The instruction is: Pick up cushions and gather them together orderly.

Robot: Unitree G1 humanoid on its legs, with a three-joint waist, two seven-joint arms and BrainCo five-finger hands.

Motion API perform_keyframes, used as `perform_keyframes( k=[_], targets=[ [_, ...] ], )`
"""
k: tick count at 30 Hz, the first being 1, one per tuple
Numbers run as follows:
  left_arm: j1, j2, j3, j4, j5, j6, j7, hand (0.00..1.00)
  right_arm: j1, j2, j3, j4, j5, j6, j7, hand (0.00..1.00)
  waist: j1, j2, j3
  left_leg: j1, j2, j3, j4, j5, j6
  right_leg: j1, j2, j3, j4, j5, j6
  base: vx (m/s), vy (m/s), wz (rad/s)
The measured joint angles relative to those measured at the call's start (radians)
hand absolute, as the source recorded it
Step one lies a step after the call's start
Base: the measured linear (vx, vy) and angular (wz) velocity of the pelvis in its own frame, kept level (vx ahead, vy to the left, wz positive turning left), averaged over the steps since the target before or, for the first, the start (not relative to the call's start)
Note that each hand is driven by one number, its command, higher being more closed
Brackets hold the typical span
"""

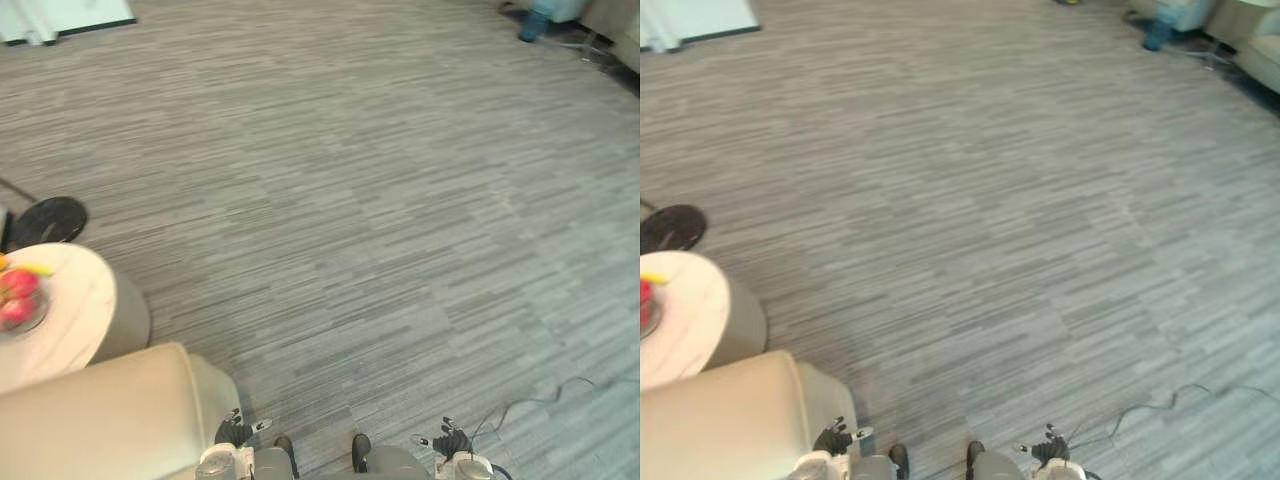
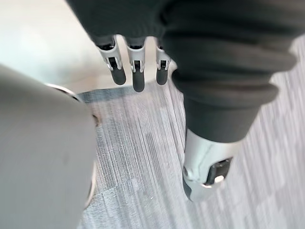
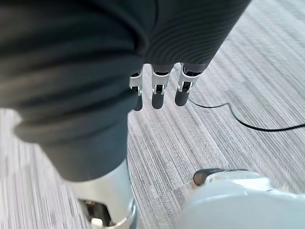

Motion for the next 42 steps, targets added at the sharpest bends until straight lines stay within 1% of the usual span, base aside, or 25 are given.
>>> perform_keyframes(
  k=[4, 6, 7, 8, 10, 11, 12, 13, 15, 18, 21, 22, 23, 25, 28, 31, 32, 33, 35, 36, 38, 39, 40, 41, 42],
  targets=[
    [-0.03, -0.009, -0.019, 0.0, 0.002, 0.001, 0.001, 0.0, -0.029, -0.016, -0.026, -0.013, 0.012, -0.005, 0.0, 0.0, -0.008, 0.046, 0.024, 0.113, 0.052, 0.082, -0.097, 0.001, -0.002, -0.056, -0.058, -0.257, 0.116, -0.043, -0.013, 0.28, -0.105, -0.74],
    [-0.03, -0.004, -0.019, 0.001, 0.002, 0.001, 0.001, 0.0, -0.037, -0.009, -0.032, -0.025, 0.015, -0.004, -0.002, 0.0, -0.006, 0.044, 0.026, 0.137, 0.077, 0.119, -0.099, 0.0, -0.006, -0.099, -0.101, -0.339, 0.096, -0.029, -0.025, 0.39, -0.22, -0.85],
    [-0.016, 0.005, -0.015, 0.014, 0.004, 0.002, 0.001, 0.0, -0.029, 0.004, -0.03, -0.034, 0.02, -0.003, 0.001, 0.0, -0.001, 0.024, 0.02, 0.178, 0.084, 0.155, -0.093, -0.009, -0.055, -0.092, -0.1, -0.358, -0.002, 0.083, -0.102, 0.31, -0.2, -0.86],
    [-0.01, -0.006, -0.014, 0.019, 0.008, 0.005, 0.0, 0.0, -0.031, 0.008, -0.031, -0.035, 0.021, -0.004, -0.001, 0.0, 0.004, 0.047, 0.022, 0.2, 0.112, 0.166, -0.088, -0.012, -0.062, -0.079, -0.069, -0.353, 0.0, 0.078, -0.11, 0.4, -0.27, -1.0],
    [-0.015, -0.03, -0.015, 0.015, 0.024, 0.007, -0.004, 0.0, -0.03, 0.005, -0.045, -0.033, 0.027, -0.003, 0.0, 0.0, -0.005, 0.049, 0.02, 0.174, 0.141, 0.16, 0.026, 0.019, -0.11, -0.072, -0.051, -0.332, 0.008, 0.033, -0.111, 0.39, -0.283, -0.5],
    [-0.023, -0.053, -0.016, 0.006, 0.035, 0.007, -0.007, 0.0, -0.025, -0.003, -0.06, -0.033, 0.034, -0.002, 0.001, 0.0, -0.017, 0.058, 0.024, 0.111, 0.188, 0.12, 0.217, 0.043, -0.126, -0.034, -0.027, -0.325, -0.018, 0.013, -0.11, 0.39, -0.27, -0.27],
    [-0.03, -0.059, -0.015, 0.003, 0.039, 0.007, -0.007, 0.0, -0.018, -0.008, -0.059, -0.033, 0.044, -0.002, 0.0, 0.0, -0.018, 0.064, 0.027, 0.068, 0.218, 0.09, 0.346, 0.082, -0.102, -0.002, -0.008, -0.317, -0.044, 0.009, -0.111, 0.44, -0.278, -0.57],
    [-0.028, -0.063, -0.007, -0.009, 0.039, 0.004, -0.008, 0.0, -0.013, -0.007, -0.049, -0.025, 0.055, -0.002, -0.001, 0.0, -0.009, 0.07, 0.04, -0.014, 0.283, 0.056, 0.609, 0.127, -0.038, 0.086, 0.035, -0.283, -0.114, 0.004, -0.115, 0.26, -0.138, -0.58],
    [-0.026, -0.065, 0.014, -0.029, 0.038, -0.001, -0.006, 0.0, -0.008, -0.011, -0.05, 0.004, 0.069, 0.0, -0.003, 0.0, 0.004, 0.071, 0.042, -0.1, 0.28, 0.003, 0.818, 0.032, -0.029, 0.183, 0.069, -0.216, -0.172, -0.016, -0.126, 0.37, -0.097, -1.01],
    [-0.02, -0.061, 0.014, -0.055, 0.038, -0.006, -0.005, 0.0, -0.002, -0.006, -0.05, 0.013, 0.09, 0.002, -0.003, 0.0, 0.019, 0.067, 0.043, -0.213, 0.22, 0.004, 0.768, -0.049, -0.025, 0.279, 0.071, -0.12, -0.235, -0.016, -0.116, 0.36, 0.031, -1.09],
    [-0.027, -0.054, 0.013, -0.076, 0.038, -0.008, -0.004, 0.0, -0.012, 0.002, -0.057, 0.015, 0.095, 0.002, -0.004, 0.0, 0.032, 0.053, 0.052, -0.312, 0.088, -0.042, 0.398, -0.037, -0.016, 0.331, 0.022, -0.008, -0.259, -0.038, -0.047, 0.43, 0.218, -1.22],
    [-0.025, -0.057, 0.01, -0.079, 0.038, -0.008, -0.001, 0.0, -0.01, -0.005, -0.053, 0.019, 0.096, 0.002, -0.007, 0.0, 0.044, 0.056, 0.05, -0.307, 0.021, -0.156, 0.134, 0.105, -0.043, 0.357, 0.013, 0.058, -0.275, -0.068, -0.01, 0.42, 0.292, -1.29],
    [-0.022, -0.054, 0.006, -0.08, 0.038, -0.008, 0.0, 0.0, -0.012, 0.001, -0.045, 0.027, 0.097, 0.002, -0.011, 0.0, 0.06, 0.043, 0.047, -0.289, 0.004, -0.172, 0.125, 0.152, -0.01, 0.372, 0.009, 0.104, -0.292, -0.072, -0.001, 0.45, 0.302, -1.13],
    [-0.037, -0.025, 0.002, -0.082, 0.038, -0.007, 0.001, 0.0, -0.02, 0.036, -0.021, 0.036, 0.097, 0.002, -0.012, 0.0, 0.053, -0.002, 0.027, -0.306, -0.02, -0.15, 0.158, 0.093, -0.008, 0.372, -0.014, 0.147, -0.321, -0.04, 0.009, 0.52, 0.196, -0.32],
    [-0.041, -0.017, 0.015, -0.07, 0.038, -0.001, 0.0, 0.0, -0.021, 0.039, -0.025, 0.039, 0.095, 0.003, -0.013, 0.0, 0.064, -0.019, 0.029, -0.286, -0.004, -0.111, 0.309, -0.048, 0.039, 0.331, -0.036, 0.24, -0.133, -0.047, 0.042, 0.53, 0.211, -0.42],
    [-0.011, 0.006, -0.02, -0.055, 0.039, 0.005, 0.001, 0.0, -0.042, 0.044, -0.017, 0.035, 0.095, -0.002, -0.01, 0.0, 0.055, -0.023, 0.029, -0.113, -0.01, -0.033, 0.241, -0.118, 0.052, 0.118, -0.095, 0.258, 0.4, -0.031, 0.215, 0.51, 0.133, -0.73],
    [-0.01, 0.009, -0.051, -0.043, 0.039, 0.015, 0.001, 0.0, -0.041, 0.044, -0.018, 0.036, 0.094, 0.001, -0.007, 0.0, 0.055, -0.018, 0.028, -0.018, -0.016, -0.013, 0.169, -0.118, 0.053, 0.057, -0.124, 0.167, 0.492, -0.069, 0.135, 0.5, 0.04, -0.51],
    [-0.01, 0.01, -0.06, -0.043, 0.039, 0.017, 0.002, 0.0, -0.039, 0.041, -0.019, 0.033, 0.095, 0.001, -0.005, 0.0, 0.054, -0.015, 0.027, 0.003, -0.016, -0.01, 0.149, -0.117, 0.052, 0.043, -0.129, 0.139, 0.499, -0.078, 0.114, 0.48, 0.023, -0.4],
    [-0.01, 0.006, -0.081, -0.043, 0.038, 0.019, 0.002, 0.0, -0.041, 0.024, -0.018, 0.031, 0.095, -0.001, -0.003, 0.0, 0.046, 0.009, 0.025, 0.1, 0.0, 0.011, 0.073, -0.117, 0.052, -0.036, -0.141, -0.02, 0.458, -0.126, 0.007, 0.42, -0.019, -0.31],
    [-0.014, 0.002, -0.084, -0.044, 0.038, 0.019, 0.002, 0.0, -0.046, 0.02, -0.019, 0.022, 0.095, -0.003, -0.004, 0.0, 0.039, 0.015, 0.025, 0.133, 0.011, 0.013, 0.044, -0.117, 0.051, -0.084, -0.141, -0.089, 0.41, -0.137, -0.013, 0.58, -0.127, -0.17],
    [-0.027, -0.006, -0.099, -0.044, 0.038, 0.019, 0.002, 0.0, -0.05, 0.015, -0.019, -0.018, 0.096, -0.006, -0.004, 0.0, 0.025, 0.027, 0.031, 0.177, 0.039, 0.021, 0.007, -0.115, 0.048, -0.182, -0.132, -0.172, 0.284, -0.099, -0.035, 0.54, -0.152, -0.02],
    [-0.024, -0.007, -0.108, -0.04, 0.038, 0.019, 0.001, 0.0, -0.044, 0.017, -0.018, -0.036, 0.095, -0.006, -0.004, 0.0, 0.018, 0.011, 0.026, 0.222, 0.031, 0.028, -0.005, -0.104, 0.009, -0.219, -0.104, -0.184, 0.062, 0.073, -0.073, 0.44, -0.143, -0.02],
    [-0.021, -0.006, -0.106, -0.038, 0.038, 0.019, 0.001, 0.0, -0.039, 0.017, -0.019, -0.035, 0.097, -0.006, -0.003, 0.0, 0.017, 0.007, 0.026, 0.235, 0.029, 0.026, -0.005, -0.104, -0.008, -0.219, -0.096, -0.173, 0.027, 0.171, -0.11, 0.7, -0.224, -0.28],
    [-0.015, -0.043, -0.098, -0.023, 0.038, 0.019, 0.003, 0.0, -0.047, -0.012, -0.023, -0.039, 0.095, -0.01, -0.005, 0.0, 0.019, 0.055, 0.016, 0.263, 0.073, 0.009, 0.016, -0.098, -0.034, -0.217, -0.061, -0.161, 0.083, 0.151, -0.144, 0.62, -0.205, -0.34],
    [-0.021, -0.066, -0.097, -0.02, 0.039, 0.018, 0.002, 0.0, -0.05, -0.023, -0.027, -0.037, 0.092, -0.01, -0.003, 0.0, 0.013, 0.075, 0.013, 0.236, 0.084, -0.028, 0.089, -0.048, -0.082, -0.215, -0.055, -0.151, 0.112, 0.082, -0.137, 0.61, -0.22, -0.35]
  ],
)
